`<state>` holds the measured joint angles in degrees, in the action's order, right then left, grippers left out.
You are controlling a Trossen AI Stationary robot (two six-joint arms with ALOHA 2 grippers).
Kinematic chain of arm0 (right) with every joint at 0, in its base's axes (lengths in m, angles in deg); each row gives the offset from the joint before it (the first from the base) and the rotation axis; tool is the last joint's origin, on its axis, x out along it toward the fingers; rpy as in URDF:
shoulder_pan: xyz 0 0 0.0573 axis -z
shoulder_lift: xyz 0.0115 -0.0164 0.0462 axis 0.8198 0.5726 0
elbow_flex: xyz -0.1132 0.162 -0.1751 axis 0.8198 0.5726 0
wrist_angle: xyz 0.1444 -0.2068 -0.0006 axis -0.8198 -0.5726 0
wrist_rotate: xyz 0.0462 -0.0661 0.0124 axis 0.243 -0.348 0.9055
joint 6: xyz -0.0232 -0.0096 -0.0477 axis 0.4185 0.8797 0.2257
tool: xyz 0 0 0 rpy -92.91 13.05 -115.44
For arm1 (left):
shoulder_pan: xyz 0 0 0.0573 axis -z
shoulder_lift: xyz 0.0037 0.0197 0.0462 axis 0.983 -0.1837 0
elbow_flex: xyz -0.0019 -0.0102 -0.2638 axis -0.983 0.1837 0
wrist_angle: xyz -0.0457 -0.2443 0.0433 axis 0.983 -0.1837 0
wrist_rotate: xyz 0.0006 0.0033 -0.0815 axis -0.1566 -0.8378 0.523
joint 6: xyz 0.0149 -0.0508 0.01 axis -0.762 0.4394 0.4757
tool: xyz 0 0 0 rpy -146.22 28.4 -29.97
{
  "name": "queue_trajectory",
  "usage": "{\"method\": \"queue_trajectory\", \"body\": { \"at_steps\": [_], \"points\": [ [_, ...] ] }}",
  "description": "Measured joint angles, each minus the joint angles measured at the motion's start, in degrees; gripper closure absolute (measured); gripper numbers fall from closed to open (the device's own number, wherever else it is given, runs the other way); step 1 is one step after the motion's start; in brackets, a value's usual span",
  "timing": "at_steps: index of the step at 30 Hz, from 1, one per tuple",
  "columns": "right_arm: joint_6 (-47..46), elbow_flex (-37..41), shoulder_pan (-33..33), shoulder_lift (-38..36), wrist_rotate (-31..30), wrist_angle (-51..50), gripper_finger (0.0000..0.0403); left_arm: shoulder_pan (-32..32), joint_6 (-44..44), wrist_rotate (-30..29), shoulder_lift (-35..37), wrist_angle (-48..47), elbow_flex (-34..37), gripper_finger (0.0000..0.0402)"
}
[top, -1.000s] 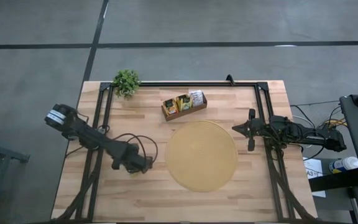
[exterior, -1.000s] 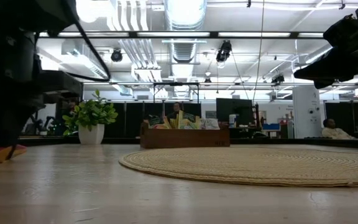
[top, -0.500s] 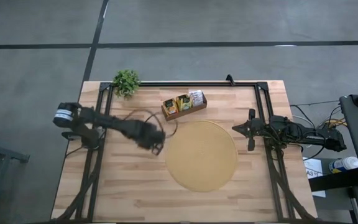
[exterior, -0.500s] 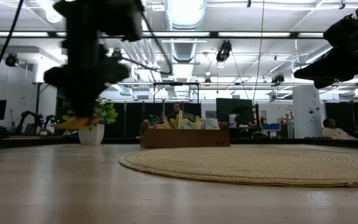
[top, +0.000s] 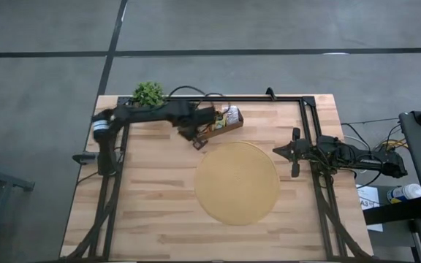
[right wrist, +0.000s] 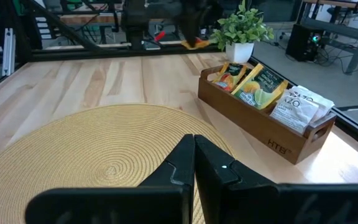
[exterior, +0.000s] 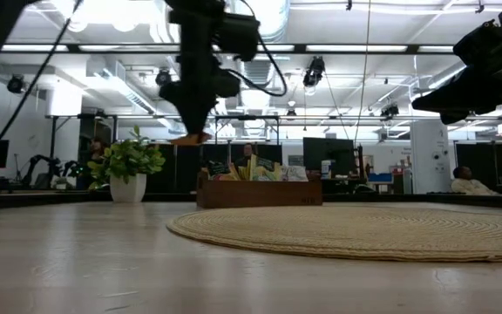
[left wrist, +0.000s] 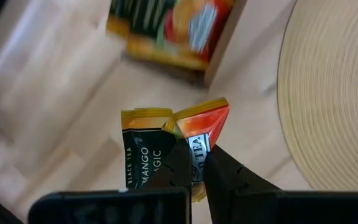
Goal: Pick & Place Tea
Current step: Put the orange tea bag into the left section of the wooden organizer
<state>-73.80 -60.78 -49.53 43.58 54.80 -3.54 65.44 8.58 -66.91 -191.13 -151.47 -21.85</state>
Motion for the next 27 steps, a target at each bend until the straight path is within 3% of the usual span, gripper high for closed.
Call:
{"method": "queue_trajectory", "body": {
  "at_steps": [4, 8, 12, 18, 27],
  "points": [
    [0.0, 0.01, 0.01, 0.0, 0.0, -0.01, 0.0394, -1.24, -4.7, -0.25, -7.05, -2.37, -9.55, 0.0386],
    [0.0, 0.01, 0.01, 0.0, -0.01, 0.01, 0.0394, -1.27, -8.59, -4.3, -12.94, -5.0, -18.37, 0.0386],
    [0.0, 0.0, -0.01, -0.02, 0.0, 0.02, 0.0394, -1.13, -12.58, -6.72, -18.07, -6.12, -23.95, 0.0386],
    [0.0, 0.01, -0.01, -0.02, 0.0, 0.0, 0.0394, -1.4, -16.99, -7.82, -23.1, -6.22, -25.69, 0.0386],
    [0.0, 0.01, 0.0, -0.02, 0.0, -0.01, 0.0394, -1.45, -24.24, -17.96, -25.12, -6.26, -25.48, 0.0386]
  ]
}}
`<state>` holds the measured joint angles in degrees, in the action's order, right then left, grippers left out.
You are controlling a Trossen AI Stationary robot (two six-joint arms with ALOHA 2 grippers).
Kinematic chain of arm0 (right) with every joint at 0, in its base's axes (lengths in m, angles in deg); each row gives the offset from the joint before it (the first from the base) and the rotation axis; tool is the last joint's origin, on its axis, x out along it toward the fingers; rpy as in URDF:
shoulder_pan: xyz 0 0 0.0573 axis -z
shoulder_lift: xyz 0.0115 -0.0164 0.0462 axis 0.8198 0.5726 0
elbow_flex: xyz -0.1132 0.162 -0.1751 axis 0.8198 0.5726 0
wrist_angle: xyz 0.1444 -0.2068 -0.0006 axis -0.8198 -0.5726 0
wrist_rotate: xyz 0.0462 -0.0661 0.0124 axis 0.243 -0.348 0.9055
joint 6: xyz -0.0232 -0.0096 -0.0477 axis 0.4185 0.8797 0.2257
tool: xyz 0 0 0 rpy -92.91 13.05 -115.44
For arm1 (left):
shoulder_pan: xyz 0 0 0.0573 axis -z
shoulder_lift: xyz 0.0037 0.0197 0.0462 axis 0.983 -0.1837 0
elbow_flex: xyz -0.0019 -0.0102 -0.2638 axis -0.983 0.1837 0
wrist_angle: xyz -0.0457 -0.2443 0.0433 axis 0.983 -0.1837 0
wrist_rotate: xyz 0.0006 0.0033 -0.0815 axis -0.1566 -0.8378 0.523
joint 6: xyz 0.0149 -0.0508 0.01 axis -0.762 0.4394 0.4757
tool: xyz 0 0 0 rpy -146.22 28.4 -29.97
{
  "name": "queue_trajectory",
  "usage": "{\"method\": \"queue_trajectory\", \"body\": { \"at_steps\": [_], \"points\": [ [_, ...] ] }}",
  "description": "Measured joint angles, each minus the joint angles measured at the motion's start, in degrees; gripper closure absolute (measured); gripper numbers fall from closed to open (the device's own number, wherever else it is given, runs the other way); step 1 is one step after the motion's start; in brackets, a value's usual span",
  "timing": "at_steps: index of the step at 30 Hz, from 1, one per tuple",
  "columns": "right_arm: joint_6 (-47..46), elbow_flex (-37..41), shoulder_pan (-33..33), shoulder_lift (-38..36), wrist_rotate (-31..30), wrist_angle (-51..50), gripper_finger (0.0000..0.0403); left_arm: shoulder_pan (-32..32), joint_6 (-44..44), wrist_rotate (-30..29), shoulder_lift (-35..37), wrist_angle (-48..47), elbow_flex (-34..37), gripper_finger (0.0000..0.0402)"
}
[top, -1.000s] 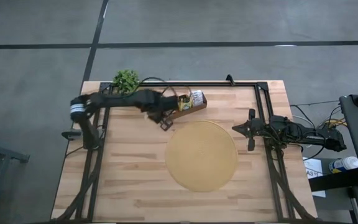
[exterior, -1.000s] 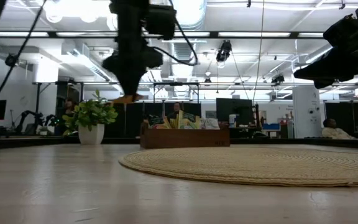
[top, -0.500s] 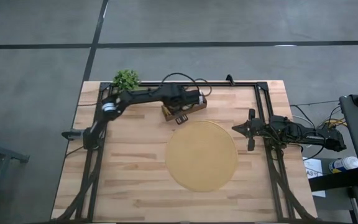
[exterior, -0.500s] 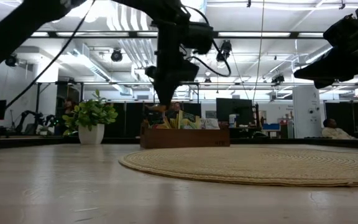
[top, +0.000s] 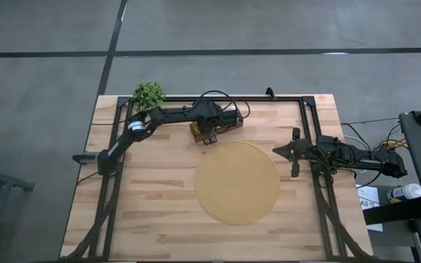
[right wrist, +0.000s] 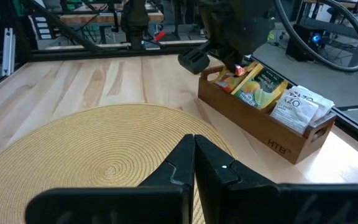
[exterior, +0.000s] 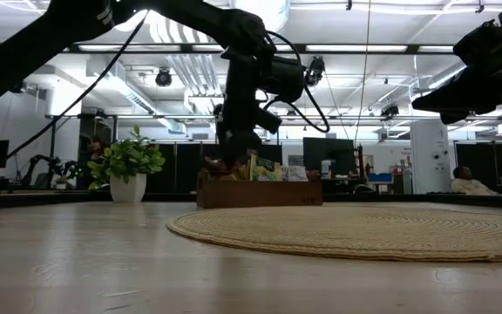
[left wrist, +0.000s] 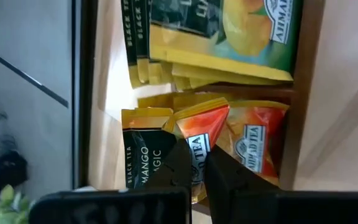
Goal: Pick & Place Tea
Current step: Put the orange tea bag into the left section of the wooden organizer
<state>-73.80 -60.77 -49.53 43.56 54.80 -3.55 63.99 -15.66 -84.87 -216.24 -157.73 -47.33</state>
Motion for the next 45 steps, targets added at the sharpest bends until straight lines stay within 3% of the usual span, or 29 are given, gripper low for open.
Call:
{"method": "queue_trajectory", "body": {
  "at_steps": [9, 16, 19, 24, 27, 32, 40, 45],
  "points": [
    [0.0, 0.0, 0.0, 0.0, -0.01, 0.0, 0.0394, 0.02, -1.95, -0.36, -0.04, 1.02, 0.0, 0.0332],
    [0.0, 0.01, -0.02, 0.0, -0.01, 0.0, 0.0394, -0.13, -2.39, 5.16, -0.04, 1.06, 0.1, 0.0271],
    [0.0, 0.01, 0.0, 0.0, 0.0, 0.0, 0.0394, -0.13, -2.95, 2.99, -0.04, 1.05, 0.9, 0.0235],
    [0.0, 0.01, 0.0, 0.0, 0.0, 0.0, 0.0394, 0.04, -3.1, -6.04, -0.02, 0.93, 1.85, 0.017],
    [0.0, -0.01, 0.0, 0.0, 0.0, 0.01, 0.0394, 0.39, -5.22, -5.56, -0.02, 0.96, 1.83, 0.0143],
    [0.0, 0.0, 0.0, 0.0, -0.01, 0.0, 0.0394, 1.73, -7.2, -0.37, 0.07, -0.61, 1.73, 0.0132],
    [0.0, 0.01, -0.01, 0.01, -0.01, 0.0, 0.0394, 2.94, -6.11, -1.3, 0.28, -3.99, 1.38, 0.0131],
    [0.0, 0.01, -0.02, 0.01, 0.0, 0.01, 0.0394, 3.04, -2.4, -5.17, 1.09, -7.97, -1.33, 0.0131]
  ]
}}
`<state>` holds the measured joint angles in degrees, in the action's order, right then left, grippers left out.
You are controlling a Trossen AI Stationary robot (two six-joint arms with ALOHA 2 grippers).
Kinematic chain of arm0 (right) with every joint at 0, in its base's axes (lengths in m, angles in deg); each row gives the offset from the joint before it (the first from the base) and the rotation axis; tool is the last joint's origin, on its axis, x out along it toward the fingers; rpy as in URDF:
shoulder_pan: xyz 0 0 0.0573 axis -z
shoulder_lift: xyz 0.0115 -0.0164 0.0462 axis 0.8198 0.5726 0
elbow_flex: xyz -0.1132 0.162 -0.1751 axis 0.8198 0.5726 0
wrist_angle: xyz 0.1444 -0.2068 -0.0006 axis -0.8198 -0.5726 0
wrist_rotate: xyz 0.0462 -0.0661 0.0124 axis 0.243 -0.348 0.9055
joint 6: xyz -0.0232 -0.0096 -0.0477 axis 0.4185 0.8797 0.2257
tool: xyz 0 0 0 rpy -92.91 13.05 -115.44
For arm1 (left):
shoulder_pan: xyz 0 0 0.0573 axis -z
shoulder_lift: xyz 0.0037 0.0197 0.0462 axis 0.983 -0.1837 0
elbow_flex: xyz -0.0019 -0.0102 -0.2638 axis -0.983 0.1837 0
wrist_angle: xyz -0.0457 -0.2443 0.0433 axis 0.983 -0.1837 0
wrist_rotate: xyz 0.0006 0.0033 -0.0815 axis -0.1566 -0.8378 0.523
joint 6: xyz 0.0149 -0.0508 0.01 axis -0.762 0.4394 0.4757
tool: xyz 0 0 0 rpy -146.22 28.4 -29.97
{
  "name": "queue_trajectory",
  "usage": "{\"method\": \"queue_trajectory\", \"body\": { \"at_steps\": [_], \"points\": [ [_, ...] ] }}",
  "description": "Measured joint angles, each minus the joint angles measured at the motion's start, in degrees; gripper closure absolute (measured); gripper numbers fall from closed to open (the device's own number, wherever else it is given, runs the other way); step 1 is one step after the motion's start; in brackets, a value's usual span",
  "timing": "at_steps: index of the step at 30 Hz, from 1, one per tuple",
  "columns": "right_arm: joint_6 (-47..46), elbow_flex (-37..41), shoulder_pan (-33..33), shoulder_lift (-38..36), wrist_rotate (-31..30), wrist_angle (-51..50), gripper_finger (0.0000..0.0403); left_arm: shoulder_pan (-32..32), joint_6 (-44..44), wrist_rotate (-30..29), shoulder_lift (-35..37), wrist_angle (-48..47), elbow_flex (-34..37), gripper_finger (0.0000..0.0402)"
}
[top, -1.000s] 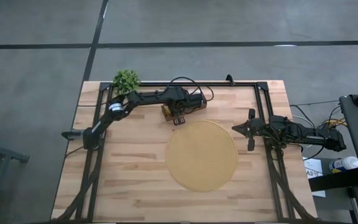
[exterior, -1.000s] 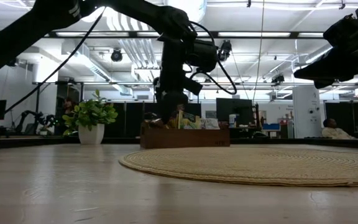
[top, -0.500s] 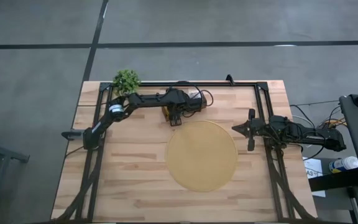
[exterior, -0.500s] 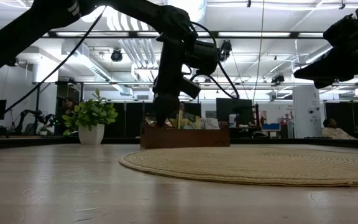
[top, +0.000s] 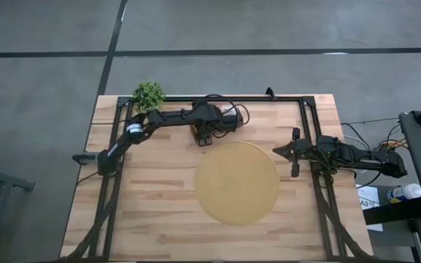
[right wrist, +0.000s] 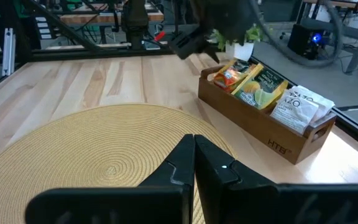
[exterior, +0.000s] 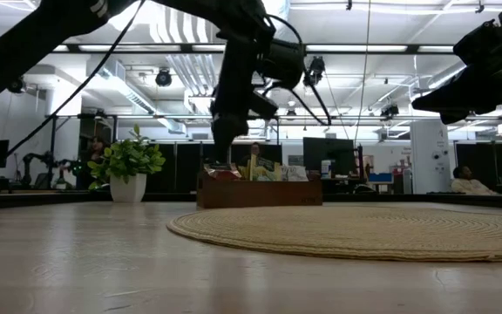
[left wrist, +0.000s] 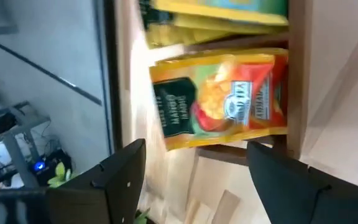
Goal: Pick & Place Tea
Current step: Put the orange tea bag into the left section of the wooden organizer
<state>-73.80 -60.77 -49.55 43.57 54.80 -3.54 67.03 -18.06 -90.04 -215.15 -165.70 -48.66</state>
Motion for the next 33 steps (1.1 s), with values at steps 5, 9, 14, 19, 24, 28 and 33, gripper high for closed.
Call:
{"method": "queue_trajectory", "body": {
  "at_steps": [5, 9, 14, 19, 24, 28, 33],
  "points": [
    [0.0, -0.02, 0.0, -0.01, 0.0, -0.01, 0.0394, -0.17, 0.22, -0.64, 0.18, 3.97, -1.98, 0.0131],
    [0.0, 0.0, 0.0, 0.0, 0.0, -0.01, 0.0394, -1.07, 0.1, -0.48, 0.11, 10.45, -0.08, 0.0131],
    [0.0, -0.02, 0.01, 0.0, 0.0, -0.01, 0.0394, -1.3, 0.44, -2.54, -1.16, 9.29, 1.94, 0.0131],
    [0.0, -0.01, 0.01, -0.01, 0.0, 0.0, 0.0394, -0.85, 0.46, -5.8, -1.13, 7.73, 3.21, 0.0131],
    [0.0, 0.01, 0.0, 0.01, 0.0, -0.01, 0.0394, -1.14, 0.35, -4.57, -1.09, 12.04, 4.62, 0.0131],
    [0.0, -0.02, 0.0, -0.01, 0.0, -0.01, 0.0394, -1.15, 0.56, -3.37, -1.09, 15.82, 6.88, 0.0131],
    [0.0, 0.01, 0.0, 0.01, 0.0, 0.0, 0.0394, -0.91, 1.79, -3.0, -1.09, 15.5, 8.78, 0.0131]
  ]
}}
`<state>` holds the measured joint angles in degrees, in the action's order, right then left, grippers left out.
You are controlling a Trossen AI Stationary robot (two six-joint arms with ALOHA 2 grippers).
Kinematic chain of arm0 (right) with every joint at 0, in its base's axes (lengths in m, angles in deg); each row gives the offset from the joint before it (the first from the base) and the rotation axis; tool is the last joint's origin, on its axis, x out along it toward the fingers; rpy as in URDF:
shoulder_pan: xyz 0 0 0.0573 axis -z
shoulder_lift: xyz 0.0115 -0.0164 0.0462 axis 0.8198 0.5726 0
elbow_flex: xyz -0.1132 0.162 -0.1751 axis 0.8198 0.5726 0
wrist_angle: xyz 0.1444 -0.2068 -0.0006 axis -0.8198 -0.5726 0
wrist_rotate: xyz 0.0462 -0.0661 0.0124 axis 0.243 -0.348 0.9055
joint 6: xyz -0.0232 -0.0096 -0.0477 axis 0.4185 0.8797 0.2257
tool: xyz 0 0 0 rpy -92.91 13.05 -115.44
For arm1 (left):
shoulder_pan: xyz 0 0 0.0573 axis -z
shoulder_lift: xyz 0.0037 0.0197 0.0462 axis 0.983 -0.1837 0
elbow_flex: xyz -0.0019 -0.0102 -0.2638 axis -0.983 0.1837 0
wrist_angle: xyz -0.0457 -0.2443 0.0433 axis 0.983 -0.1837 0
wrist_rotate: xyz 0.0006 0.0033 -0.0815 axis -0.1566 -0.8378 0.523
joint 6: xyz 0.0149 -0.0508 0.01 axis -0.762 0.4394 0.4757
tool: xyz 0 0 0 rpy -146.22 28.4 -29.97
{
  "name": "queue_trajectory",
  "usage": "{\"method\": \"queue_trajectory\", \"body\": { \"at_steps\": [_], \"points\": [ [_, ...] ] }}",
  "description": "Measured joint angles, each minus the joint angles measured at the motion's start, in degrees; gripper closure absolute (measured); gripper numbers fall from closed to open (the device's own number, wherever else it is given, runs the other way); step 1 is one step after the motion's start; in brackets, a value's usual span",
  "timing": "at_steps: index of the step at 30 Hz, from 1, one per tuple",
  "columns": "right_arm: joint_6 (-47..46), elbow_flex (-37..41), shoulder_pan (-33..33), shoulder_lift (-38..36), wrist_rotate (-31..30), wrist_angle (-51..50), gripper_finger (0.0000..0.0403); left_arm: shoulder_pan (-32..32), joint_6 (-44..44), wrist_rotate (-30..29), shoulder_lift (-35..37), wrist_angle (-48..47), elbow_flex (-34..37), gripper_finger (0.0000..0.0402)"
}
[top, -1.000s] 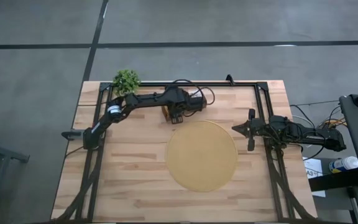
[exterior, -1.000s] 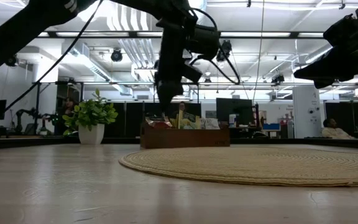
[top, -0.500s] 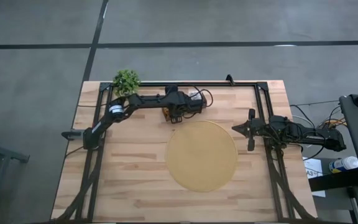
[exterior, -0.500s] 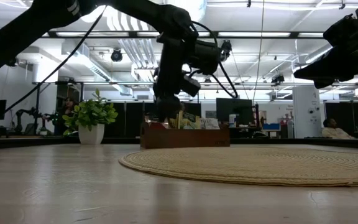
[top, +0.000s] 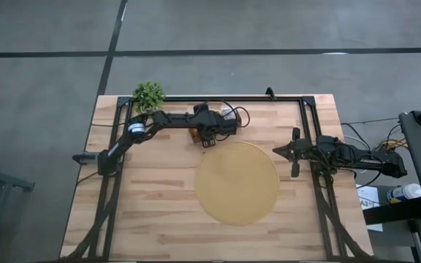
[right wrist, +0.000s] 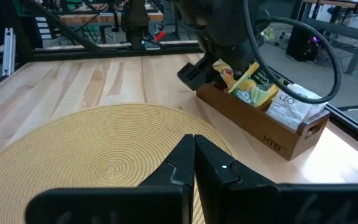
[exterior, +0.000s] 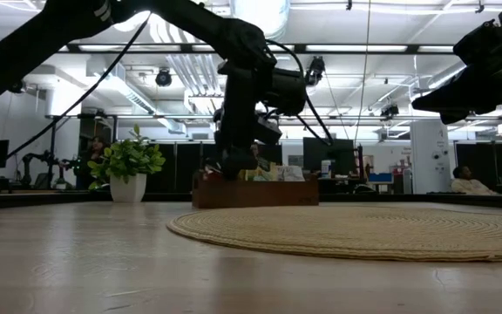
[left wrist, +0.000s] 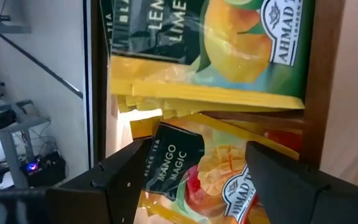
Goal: Pick & Place Tea
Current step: Put the orange tea bag into the left section of the wooden organizer
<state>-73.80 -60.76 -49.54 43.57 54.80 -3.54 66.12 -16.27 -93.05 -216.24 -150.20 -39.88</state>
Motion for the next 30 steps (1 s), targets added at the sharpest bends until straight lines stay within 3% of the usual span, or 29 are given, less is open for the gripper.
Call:
{"method": "queue_trajectory", "body": {
  "at_steps": [12, 19, 30],
  "points": [
    [0.0, -0.01, 0.02, 0.01, -0.01, 0.0, 0.0394, 0.5, 1.11, -1.74, 0.0, -5.77, -5.88, 0.0131],
    [0.0, -0.02, 0.0, -0.01, 0.0, 0.0, 0.0394, 0.52, 7.31, -0.59, 0.04, -13.01, -11.29, 0.0131],
    [0.0, 0.0, 0.02, -0.01, 0.0, -0.01, 0.0394, -0.04, 11.48, 4.07, 0.04, -14.9, -6.14, 0.0133]
  ]
}}
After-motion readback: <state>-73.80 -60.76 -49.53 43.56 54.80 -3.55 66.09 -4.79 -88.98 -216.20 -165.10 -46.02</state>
